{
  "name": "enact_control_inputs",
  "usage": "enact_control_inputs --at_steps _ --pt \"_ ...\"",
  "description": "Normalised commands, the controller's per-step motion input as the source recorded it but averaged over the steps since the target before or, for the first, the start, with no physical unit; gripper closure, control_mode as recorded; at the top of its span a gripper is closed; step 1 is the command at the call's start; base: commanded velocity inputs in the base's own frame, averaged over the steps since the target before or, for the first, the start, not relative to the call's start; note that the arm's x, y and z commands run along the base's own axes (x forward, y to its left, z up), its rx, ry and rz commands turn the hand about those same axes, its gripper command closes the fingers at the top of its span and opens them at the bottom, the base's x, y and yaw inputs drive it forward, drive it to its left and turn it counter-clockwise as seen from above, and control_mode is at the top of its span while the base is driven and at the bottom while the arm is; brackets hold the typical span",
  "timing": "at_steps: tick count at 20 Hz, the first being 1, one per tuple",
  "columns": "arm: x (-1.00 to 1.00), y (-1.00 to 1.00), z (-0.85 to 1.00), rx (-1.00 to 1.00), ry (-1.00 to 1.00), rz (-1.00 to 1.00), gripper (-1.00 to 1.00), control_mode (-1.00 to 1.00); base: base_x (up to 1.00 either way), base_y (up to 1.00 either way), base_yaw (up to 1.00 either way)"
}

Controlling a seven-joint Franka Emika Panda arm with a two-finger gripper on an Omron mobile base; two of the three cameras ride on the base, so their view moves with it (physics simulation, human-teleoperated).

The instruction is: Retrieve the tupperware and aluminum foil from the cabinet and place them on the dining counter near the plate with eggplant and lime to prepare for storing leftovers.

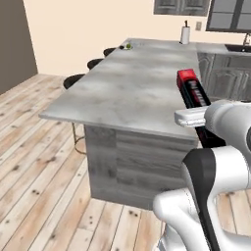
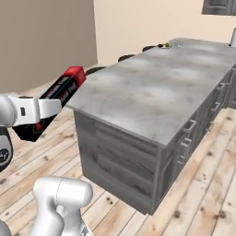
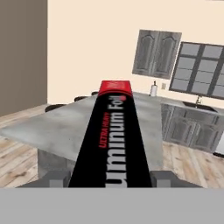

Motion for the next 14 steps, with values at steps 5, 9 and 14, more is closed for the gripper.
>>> enact_control_inputs --at_steps 5,9,14 --pt "0.00 0.00 0.00 0.00 0.00 0.00 1.00 1.00 0.42 1.00 0.17" --pt "0.00 0.00 0.00 0.00 0.00 0.00 1.00 1.00 0.16 1.00 0.44" --pt "0.00 0.00 0.00 0.00 0.00 0.00 1.00 1.00 0.32 1.00 0.46"
